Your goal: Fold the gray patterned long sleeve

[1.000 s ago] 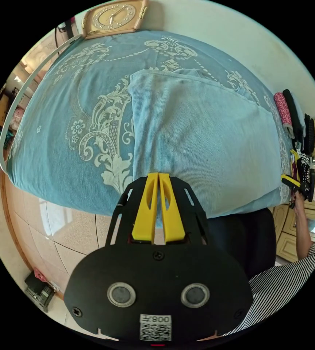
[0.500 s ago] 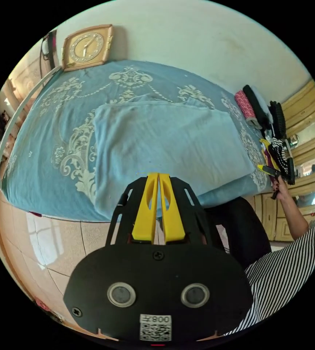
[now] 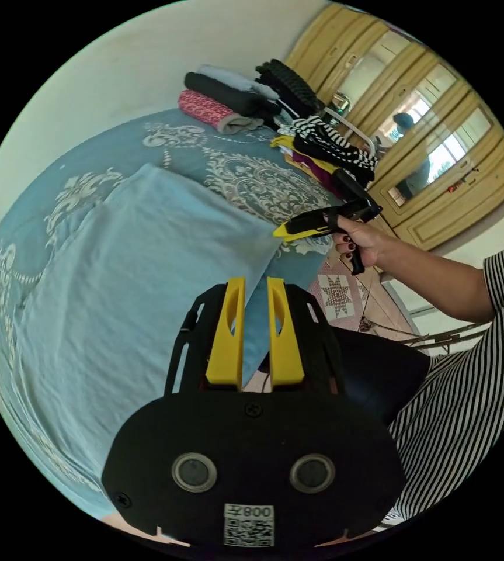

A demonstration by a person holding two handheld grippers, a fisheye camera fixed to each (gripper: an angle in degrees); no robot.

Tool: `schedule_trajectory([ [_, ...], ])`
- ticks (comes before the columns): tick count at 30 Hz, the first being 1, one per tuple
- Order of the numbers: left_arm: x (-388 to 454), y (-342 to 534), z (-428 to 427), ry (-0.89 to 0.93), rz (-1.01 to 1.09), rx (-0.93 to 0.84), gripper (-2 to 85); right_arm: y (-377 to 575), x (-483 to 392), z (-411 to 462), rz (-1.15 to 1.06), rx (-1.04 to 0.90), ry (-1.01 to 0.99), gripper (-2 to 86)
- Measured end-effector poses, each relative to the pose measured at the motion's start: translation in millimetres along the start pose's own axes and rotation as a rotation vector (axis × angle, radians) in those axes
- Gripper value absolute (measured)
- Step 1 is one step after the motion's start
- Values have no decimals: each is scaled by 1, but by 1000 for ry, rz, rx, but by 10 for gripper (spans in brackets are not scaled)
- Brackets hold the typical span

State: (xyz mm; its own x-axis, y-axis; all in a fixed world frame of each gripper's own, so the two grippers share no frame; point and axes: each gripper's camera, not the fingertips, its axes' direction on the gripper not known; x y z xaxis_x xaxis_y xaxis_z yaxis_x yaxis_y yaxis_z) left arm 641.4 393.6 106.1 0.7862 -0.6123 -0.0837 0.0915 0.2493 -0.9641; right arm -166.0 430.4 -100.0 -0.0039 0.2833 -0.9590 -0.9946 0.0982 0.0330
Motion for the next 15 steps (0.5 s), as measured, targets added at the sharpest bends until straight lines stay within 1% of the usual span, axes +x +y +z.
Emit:
schedule_trajectory([
  [4, 44, -43, 15, -39, 117, -34, 83, 1, 11, -9, -22, 27, -148, 31],
  [5, 58, -54, 17, -91, 149, -33, 84, 1, 11, -11, -38, 31, -186, 29],
  [9, 95, -85, 27, -289, 181, -63, 66, -7, -1, -7, -110, -12, -214, 28],
  [11, 105, -91, 29, -332, 187, -71, 49, -11, -6, -1, -127, -36, -185, 30],
  [13, 109, -93, 25, -319, 165, -56, 37, -16, -8, 2, -144, -49, -151, 33],
  [15, 106, -92, 13, -261, 86, -23, 30, -24, -5, 1, -174, -52, -160, 40],
])
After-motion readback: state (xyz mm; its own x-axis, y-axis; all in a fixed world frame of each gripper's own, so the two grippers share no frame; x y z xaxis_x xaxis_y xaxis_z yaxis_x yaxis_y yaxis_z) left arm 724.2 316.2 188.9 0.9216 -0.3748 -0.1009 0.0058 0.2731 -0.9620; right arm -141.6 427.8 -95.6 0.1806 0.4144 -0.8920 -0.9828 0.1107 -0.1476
